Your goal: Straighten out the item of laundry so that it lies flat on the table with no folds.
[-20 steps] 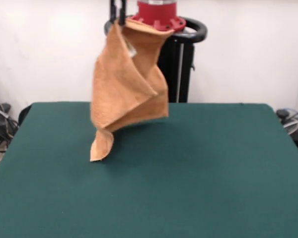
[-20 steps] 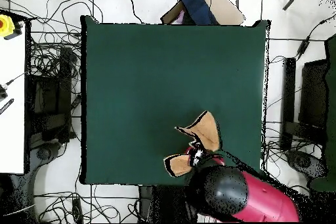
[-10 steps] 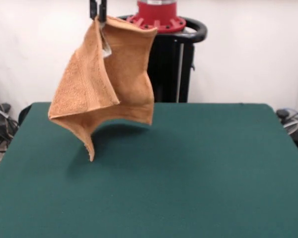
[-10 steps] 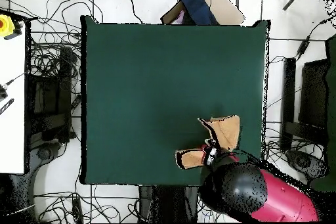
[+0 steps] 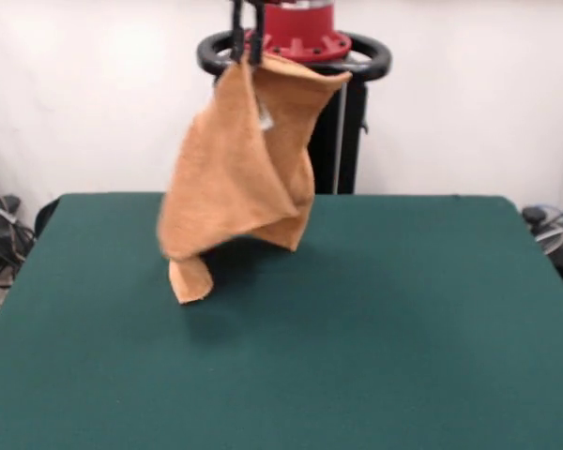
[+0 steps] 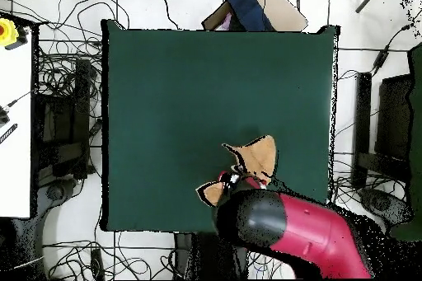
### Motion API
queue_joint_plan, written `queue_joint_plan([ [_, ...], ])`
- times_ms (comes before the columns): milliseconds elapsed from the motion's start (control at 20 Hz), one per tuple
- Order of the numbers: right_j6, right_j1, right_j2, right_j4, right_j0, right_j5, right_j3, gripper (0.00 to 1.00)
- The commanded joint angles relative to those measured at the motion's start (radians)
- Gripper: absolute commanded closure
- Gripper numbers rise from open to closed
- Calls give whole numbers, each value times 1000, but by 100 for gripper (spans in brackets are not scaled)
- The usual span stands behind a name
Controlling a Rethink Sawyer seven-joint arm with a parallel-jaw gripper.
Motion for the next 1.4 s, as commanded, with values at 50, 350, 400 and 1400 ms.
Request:
queue_joint_plan([
  [50,86,48,75,29,63,-68,106,100],
  [350,0,-70,46,46,47,86,114,100],
  [400,-26,-79,43,42,33,99,109,100],
  [1400,-383,-53,176,-92,-322,345,-188,100],
])
